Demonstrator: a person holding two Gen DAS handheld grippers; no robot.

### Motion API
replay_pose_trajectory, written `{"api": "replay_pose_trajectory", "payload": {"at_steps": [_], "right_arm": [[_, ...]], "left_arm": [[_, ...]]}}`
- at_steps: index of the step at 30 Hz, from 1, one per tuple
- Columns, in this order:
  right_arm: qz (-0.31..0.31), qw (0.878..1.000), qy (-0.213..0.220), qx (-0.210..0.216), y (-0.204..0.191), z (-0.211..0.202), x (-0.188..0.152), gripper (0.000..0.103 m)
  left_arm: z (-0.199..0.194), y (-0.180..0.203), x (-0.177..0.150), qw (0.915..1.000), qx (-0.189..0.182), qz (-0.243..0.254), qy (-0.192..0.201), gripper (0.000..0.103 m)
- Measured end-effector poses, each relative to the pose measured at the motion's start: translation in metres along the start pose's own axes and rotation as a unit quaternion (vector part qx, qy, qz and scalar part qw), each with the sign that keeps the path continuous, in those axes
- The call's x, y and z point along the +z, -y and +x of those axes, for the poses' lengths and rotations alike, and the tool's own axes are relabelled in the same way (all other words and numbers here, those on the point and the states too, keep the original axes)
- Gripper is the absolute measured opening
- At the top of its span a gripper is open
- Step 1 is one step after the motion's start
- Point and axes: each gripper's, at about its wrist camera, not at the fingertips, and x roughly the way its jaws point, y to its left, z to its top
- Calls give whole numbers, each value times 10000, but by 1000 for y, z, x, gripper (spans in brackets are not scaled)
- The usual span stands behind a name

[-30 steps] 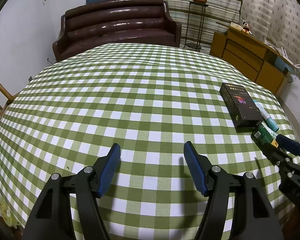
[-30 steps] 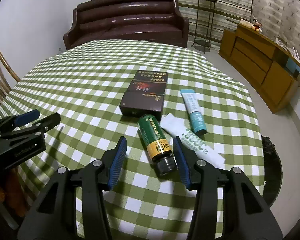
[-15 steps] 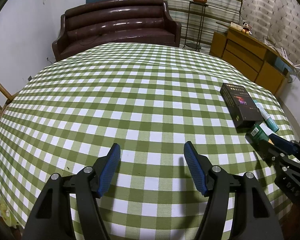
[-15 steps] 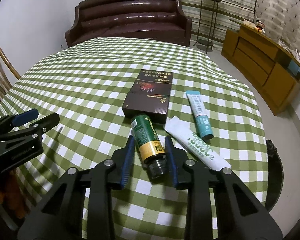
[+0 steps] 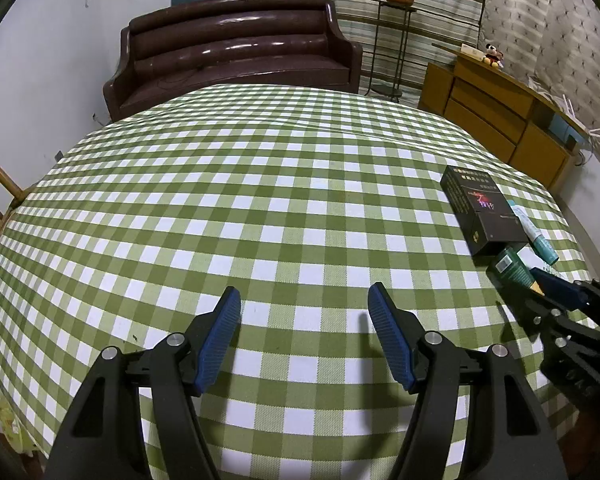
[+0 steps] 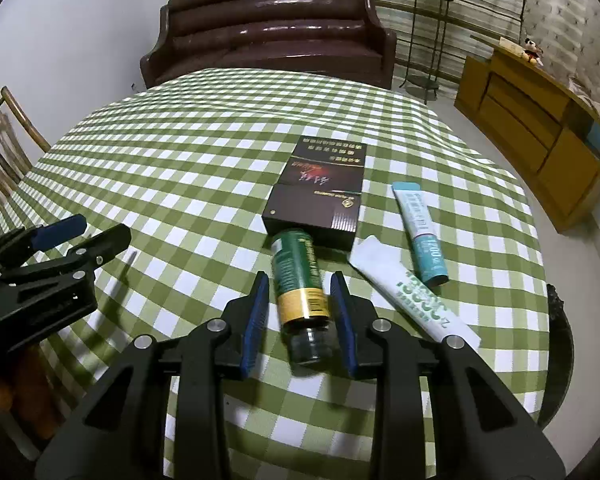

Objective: Collect trash
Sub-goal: 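Grasp the green-yellow can with the right tool and lift it, then grasp the dark cigarette box with the left tool while the right tool holds the can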

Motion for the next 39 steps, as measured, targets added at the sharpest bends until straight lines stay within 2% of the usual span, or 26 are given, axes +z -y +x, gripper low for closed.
{"api": "replay_pose_trajectory", "payload": {"at_steps": [2, 3, 4, 6, 15, 31, 39], "right_arm": [[-40, 10000, 3, -35, -2, 2, 0, 30], [-50, 10000, 17, -46, -3, 2, 0, 25], [-49, 10000, 23, -38, -3, 2, -1, 23], [-30, 10000, 59, -40, -3, 0, -2, 23], [243, 9989, 396, -93, 20, -25, -5, 23], [886, 9906, 741, -738, 109, -55, -18, 23], [1119, 9879, 757, -762, 136, -54, -25, 23]], "left_arm": [[0, 0, 0, 10000, -1, 2, -9, 65], [0, 0, 0, 10000, -2, 7, -15, 65], [0, 1, 0, 10000, 0, 17, -13, 65], [0, 2, 1, 10000, 3, 32, -3, 68], [3, 16, 7, 9999, -74, 141, 8, 68], [8, 97, 33, 9965, -449, 695, 130, 69], [19, 132, 47, 9950, -449, 871, 177, 70]]}}
